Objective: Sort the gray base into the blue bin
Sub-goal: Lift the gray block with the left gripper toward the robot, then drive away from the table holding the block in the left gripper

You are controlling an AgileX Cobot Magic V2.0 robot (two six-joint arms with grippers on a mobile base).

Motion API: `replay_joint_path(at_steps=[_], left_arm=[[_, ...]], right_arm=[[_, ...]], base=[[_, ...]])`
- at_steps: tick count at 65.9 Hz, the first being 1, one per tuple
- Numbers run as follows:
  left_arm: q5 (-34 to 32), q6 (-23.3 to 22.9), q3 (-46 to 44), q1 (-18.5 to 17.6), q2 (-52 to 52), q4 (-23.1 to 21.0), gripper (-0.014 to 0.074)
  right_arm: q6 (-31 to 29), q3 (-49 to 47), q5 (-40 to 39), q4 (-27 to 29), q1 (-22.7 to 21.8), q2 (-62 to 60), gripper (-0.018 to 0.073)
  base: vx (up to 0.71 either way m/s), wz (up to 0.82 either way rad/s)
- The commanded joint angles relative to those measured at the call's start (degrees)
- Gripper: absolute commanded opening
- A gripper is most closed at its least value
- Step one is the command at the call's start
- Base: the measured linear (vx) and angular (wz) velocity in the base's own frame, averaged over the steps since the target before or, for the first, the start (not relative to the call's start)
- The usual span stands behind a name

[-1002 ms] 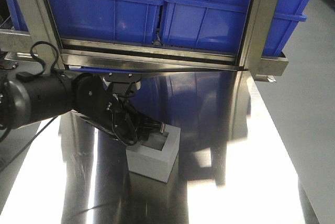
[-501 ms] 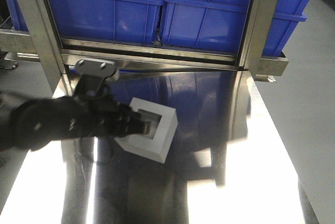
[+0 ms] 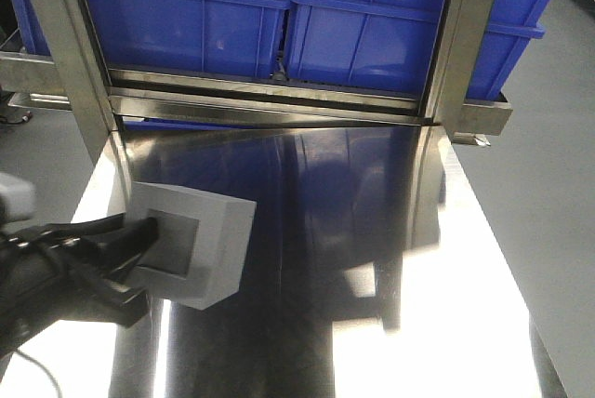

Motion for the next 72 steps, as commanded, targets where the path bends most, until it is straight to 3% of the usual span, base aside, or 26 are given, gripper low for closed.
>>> replay_joint_path(at_steps=[1,24,72], left_arm=[[-5.3,-0.2,-0.2,-0.2,-6.2,-0.2,-0.0006],[-4.9,-0.2,3.6,-0.2,-18.6,-0.2,-0.0006],[-4.1,-0.2,3.6,-0.2,-18.9,-0.2,-0.0006]], right_arm=[[-0.4,0.9,-4.3,-0.3,-0.2,-0.7,-0.0009],[-0.4,0.9,-4.3,-0.3,-0.2,-0.7,-0.0009],[-0.4,0.9,-4.3,-0.3,-0.2,-0.7,-0.0009]], base=[[0.0,0.0],[0.0,0.0],[0.0,0.0]])
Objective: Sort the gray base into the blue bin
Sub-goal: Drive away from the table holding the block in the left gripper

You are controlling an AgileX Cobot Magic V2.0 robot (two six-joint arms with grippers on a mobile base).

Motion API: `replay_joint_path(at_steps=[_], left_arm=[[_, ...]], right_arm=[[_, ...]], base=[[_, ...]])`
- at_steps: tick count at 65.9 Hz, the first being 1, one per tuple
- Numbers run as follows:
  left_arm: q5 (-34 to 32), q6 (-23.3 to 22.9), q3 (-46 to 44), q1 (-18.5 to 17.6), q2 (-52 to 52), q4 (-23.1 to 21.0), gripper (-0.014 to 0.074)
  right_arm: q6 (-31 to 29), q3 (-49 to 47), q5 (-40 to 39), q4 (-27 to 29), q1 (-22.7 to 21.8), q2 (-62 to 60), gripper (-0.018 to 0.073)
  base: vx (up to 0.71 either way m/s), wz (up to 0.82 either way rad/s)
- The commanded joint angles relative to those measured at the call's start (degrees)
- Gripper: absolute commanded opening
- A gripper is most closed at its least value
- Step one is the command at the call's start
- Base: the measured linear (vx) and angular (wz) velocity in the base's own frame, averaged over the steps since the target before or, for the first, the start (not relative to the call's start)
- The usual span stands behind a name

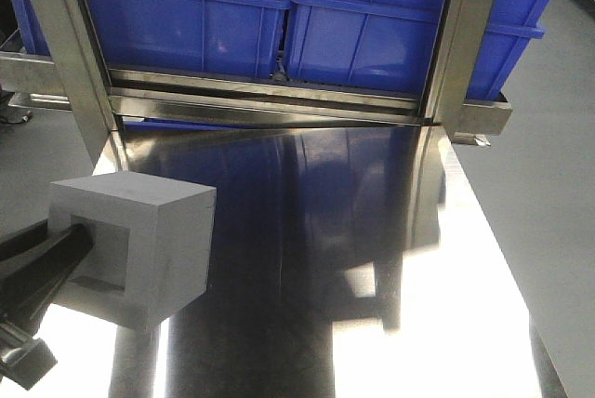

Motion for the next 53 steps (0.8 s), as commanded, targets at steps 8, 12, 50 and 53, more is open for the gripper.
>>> replay_joint_path(at_steps=[8,12,50,53], left_arm=[[-5.8,-0.3,-1.9,-0.2,-0.3,-0.2,-0.0006],[-5.8,-0.3,-1.9,-0.2,-0.3,-0.2,-0.0006],[-5.6,-0.3,-1.9,-0.2,-0.3,-0.2,-0.0006],[-5.6,-0.3,-1.9,-0.2,-0.3,-0.2,-0.0006]], right_arm=[[-0.4,0.9,-4.3,-0.3,-0.2,-0.7,-0.0009],[-0.4,0.9,-4.3,-0.3,-0.2,-0.7,-0.0009],[-0.4,0.9,-4.3,-0.3,-0.2,-0.7,-0.0009],[-0.4,0.9,-4.3,-0.3,-0.2,-0.7,-0.0009]], base=[[0.0,0.0],[0.0,0.0],[-0.02,-0.07],[-0.06,-0.34]])
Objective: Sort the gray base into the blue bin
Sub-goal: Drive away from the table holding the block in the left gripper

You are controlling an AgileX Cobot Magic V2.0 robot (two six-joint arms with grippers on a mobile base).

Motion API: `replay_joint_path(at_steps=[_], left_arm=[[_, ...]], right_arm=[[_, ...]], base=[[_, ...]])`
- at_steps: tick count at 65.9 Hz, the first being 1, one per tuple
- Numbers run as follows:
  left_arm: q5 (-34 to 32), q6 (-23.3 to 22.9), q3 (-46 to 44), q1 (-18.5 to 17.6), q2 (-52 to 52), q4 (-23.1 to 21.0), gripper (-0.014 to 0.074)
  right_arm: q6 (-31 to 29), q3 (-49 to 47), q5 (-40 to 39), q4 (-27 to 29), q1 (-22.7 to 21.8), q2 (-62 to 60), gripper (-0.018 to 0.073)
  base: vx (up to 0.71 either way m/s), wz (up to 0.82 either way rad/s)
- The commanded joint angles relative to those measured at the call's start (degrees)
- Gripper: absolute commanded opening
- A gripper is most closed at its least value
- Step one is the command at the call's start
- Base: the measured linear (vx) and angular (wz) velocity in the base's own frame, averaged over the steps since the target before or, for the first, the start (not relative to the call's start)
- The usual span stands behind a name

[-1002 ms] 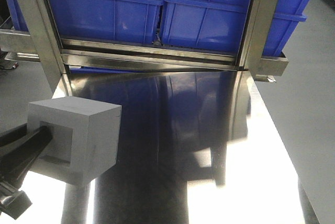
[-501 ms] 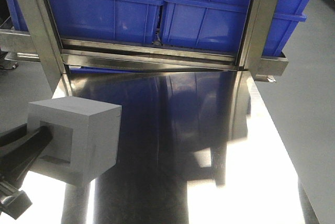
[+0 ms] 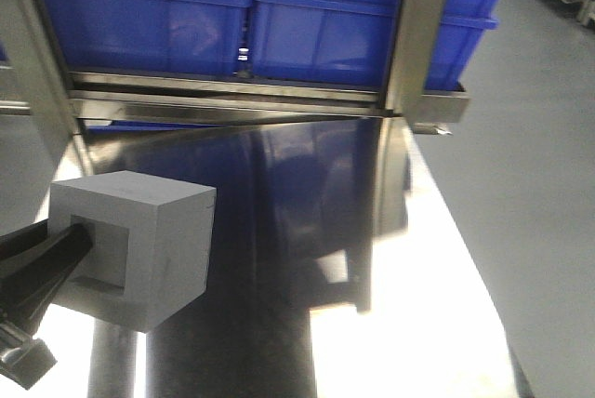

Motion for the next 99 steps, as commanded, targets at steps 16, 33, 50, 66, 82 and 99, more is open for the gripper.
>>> replay_joint_path(at_steps=[16,33,50,66,82,99], left_arm=[[-5.6,-0.3,-1.9,-0.2,-0.3,-0.2,-0.0006],[-5.6,-0.3,-1.9,-0.2,-0.3,-0.2,-0.0006],[-5.6,-0.3,-1.9,-0.2,-0.3,-0.2,-0.0006],[-5.6,-0.3,-1.9,-0.2,-0.3,-0.2,-0.0006],[-5.6,-0.3,-1.9,-0.2,-0.3,-0.2,-0.0006],[-5.6,-0.3,-1.9,-0.2,-0.3,-0.2,-0.0006]], right_arm=[[-0.4,0.9,-4.3,-0.3,-0.2,-0.7,-0.0009],[-0.4,0.9,-4.3,-0.3,-0.2,-0.7,-0.0009],[-0.4,0.9,-4.3,-0.3,-0.2,-0.7,-0.0009],[-0.4,0.9,-4.3,-0.3,-0.2,-0.7,-0.0009],[-0.4,0.9,-4.3,-0.3,-0.2,-0.7,-0.0009],[-0.4,0.9,-4.3,-0.3,-0.2,-0.7,-0.0009]], base=[[-0.07,-0.48],[-0.08,-0.59],[-0.08,-0.58],[-0.07,-0.48],[-0.04,-0.42],[-0.01,-0.51]])
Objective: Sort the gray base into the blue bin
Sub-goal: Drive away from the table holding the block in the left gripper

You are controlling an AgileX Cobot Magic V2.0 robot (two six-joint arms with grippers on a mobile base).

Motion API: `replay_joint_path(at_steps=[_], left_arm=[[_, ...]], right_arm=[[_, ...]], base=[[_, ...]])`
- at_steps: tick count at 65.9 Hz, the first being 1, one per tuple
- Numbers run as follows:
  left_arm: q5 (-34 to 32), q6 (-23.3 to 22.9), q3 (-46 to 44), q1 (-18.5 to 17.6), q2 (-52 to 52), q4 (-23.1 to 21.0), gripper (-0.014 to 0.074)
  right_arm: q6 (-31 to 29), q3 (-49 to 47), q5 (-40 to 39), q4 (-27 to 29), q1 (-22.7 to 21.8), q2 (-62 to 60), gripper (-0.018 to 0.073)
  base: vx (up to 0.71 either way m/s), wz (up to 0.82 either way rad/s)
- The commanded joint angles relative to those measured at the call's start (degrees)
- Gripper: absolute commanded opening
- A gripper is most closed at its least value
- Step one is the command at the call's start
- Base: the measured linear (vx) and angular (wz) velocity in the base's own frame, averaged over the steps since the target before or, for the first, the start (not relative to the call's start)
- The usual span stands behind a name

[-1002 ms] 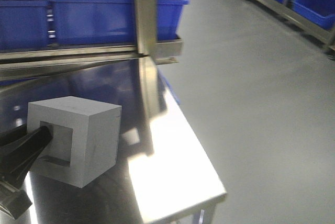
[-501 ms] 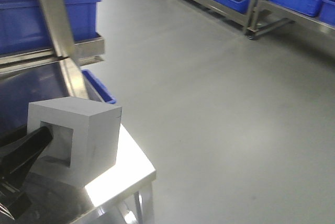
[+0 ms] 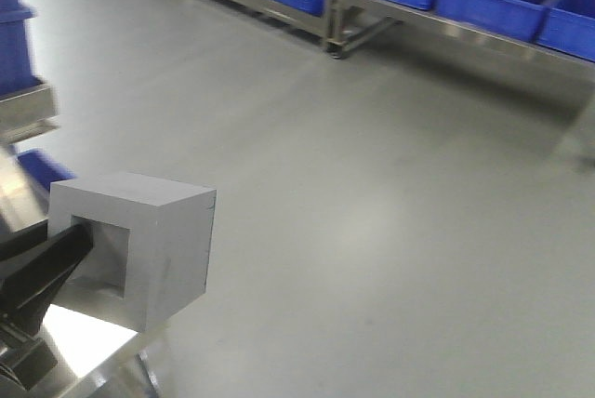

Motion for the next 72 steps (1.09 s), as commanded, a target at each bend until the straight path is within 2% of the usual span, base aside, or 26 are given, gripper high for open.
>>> replay_joint_path(at_steps=[1,43,72], left_arm=[[-5.7,-0.3,-1.9,-0.2,-0.3,-0.2,-0.0006],[-5.6,-0.3,-2.0,-0.2,-0.3,-0.2,-0.0006],[-5.6,-0.3,-2.0,-0.2,-0.3,-0.2,-0.0006]], right_arm=[[-0.4,0.9,-4.3,-0.3,-0.2,-0.7,-0.0009],[-0.4,0.9,-4.2,-0.3,-0.2,-0.7,-0.0009],[-0.4,0.9,-4.2,-0.3,-0.2,-0.7,-0.0009]], base=[[0.01,-0.59],[0.07,-0.72],[0.2,-0.53]])
